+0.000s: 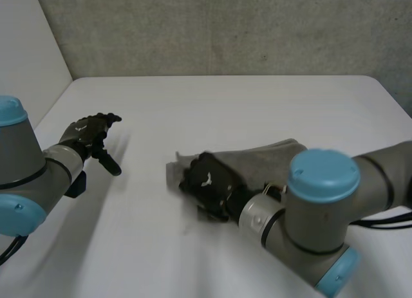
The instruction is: Fold the towel.
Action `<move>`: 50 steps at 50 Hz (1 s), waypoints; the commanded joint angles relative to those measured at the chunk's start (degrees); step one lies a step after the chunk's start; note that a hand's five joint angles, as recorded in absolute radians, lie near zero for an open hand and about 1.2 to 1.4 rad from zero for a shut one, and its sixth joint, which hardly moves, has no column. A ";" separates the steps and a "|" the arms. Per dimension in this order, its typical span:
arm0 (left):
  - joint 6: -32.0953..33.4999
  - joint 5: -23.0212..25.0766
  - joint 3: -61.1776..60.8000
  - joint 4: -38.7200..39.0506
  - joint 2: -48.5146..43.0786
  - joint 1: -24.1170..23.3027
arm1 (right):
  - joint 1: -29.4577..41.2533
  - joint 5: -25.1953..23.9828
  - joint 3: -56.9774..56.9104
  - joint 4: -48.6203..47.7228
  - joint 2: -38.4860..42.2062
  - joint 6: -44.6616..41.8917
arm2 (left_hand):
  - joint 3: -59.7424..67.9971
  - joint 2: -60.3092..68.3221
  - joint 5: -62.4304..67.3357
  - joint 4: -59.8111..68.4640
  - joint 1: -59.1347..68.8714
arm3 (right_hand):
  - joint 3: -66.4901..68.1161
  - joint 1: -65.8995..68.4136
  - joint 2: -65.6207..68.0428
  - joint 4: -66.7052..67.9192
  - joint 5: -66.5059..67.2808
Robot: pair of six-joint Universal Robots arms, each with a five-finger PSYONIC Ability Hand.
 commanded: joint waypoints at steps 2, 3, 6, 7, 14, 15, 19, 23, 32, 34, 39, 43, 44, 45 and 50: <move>0.06 0.00 -0.49 1.18 -0.02 -0.11 | -6.44 2.58 3.25 0.55 -4.95 1.62 | 0.53 0.52 -1.85 0.47 0.06 | -33.98 -33.36 -32.55 -34.07 -33.76; 0.06 0.00 -0.49 1.18 -0.02 -0.11 | -6.47 2.59 3.26 0.55 -4.97 1.63 | 0.53 0.52 -1.85 0.47 0.06 | -33.98 -33.36 -32.55 -34.07 -33.76; 0.06 0.00 -0.49 1.18 -0.02 -0.29 | -11.63 2.24 5.97 0.46 -8.56 3.12 | 0.53 0.52 -1.85 0.47 0.06 | -33.98 -33.36 -32.55 -34.07 -33.76; 0.06 0.00 -0.49 1.18 -0.02 -0.55 | -13.66 2.06 7.29 0.38 -10.14 4.08 | 0.53 0.52 -1.85 0.47 0.06 | -33.98 -33.36 -32.55 -34.07 -33.76; 0.06 0.09 -0.84 1.18 -0.02 -1.78 | -22.73 0.92 13.72 -0.24 -13.59 6.82 | 0.53 0.52 -1.85 0.47 0.06 | -33.98 -33.36 -32.55 -34.07 -33.76; 0.06 0.09 -0.84 1.18 -0.02 -1.78 | -24.99 -0.39 15.29 -0.24 -13.67 6.82 | 0.53 0.52 -1.85 0.47 0.06 | -33.98 -33.36 -32.55 -34.07 -33.76; 0.32 0.09 -0.84 1.18 0.06 -3.71 | -30.10 -5.92 19.33 -0.24 -13.67 6.47 | 0.53 0.52 -1.85 0.47 0.06 | -33.98 -33.36 -32.55 -34.07 -33.76; 0.50 0.18 -0.84 1.18 0.06 -5.38 | -32.57 -8.48 21.28 -0.33 -13.41 6.47 | 0.74 0.73 -1.64 0.69 0.28 | -33.98 -33.36 -32.55 -34.07 -33.76; 0.76 3.07 -1.02 0.65 0.33 -10.65 | -34.16 -9.98 22.68 -0.68 -13.06 8.48 | 2.43 2.42 0.04 2.37 1.96 | -33.98 -33.36 -32.55 -34.07 -33.76; 0.85 3.17 -1.28 0.56 0.41 -11.10 | -34.07 -9.98 22.69 -0.68 -13.06 9.27 | 2.59 2.58 0.21 2.54 2.13 | -33.98 -33.36 -32.55 -34.07 -33.76; 0.85 3.25 -2.34 0.56 1.03 -11.80 | -33.89 -10.07 22.86 -0.68 -13.15 11.74 | 2.93 2.92 0.55 2.87 2.46 | -33.39 -32.77 -31.96 -33.48 -33.17; 0.85 3.34 -2.86 0.56 1.38 -12.32 | -33.89 -10.15 23.30 -1.03 -13.15 13.23 | 3.60 3.59 1.22 3.54 3.13 | -26.87 -26.25 -25.44 -26.96 -26.64; 0.85 3.34 -2.86 0.56 1.38 -12.33 | -33.89 -10.15 23.30 -1.03 -13.15 13.23 | 3.60 3.59 1.22 3.55 3.14 | -26.84 -26.21 -25.40 -26.92 -26.61; 0.85 3.34 -2.86 0.56 1.38 -12.85 | -33.89 -10.07 23.48 -1.73 -13.15 13.32 | 3.94 3.93 1.55 3.88 3.47 | -22.17 -21.55 -20.74 -22.26 -21.95; 0.85 3.34 -2.95 0.65 1.21 -13.56 | -34.24 -9.63 23.56 -3.14 -13.06 13.15 | 3.94 3.93 1.56 3.88 3.47 | -4.13 -3.50 -2.69 -4.21 -3.90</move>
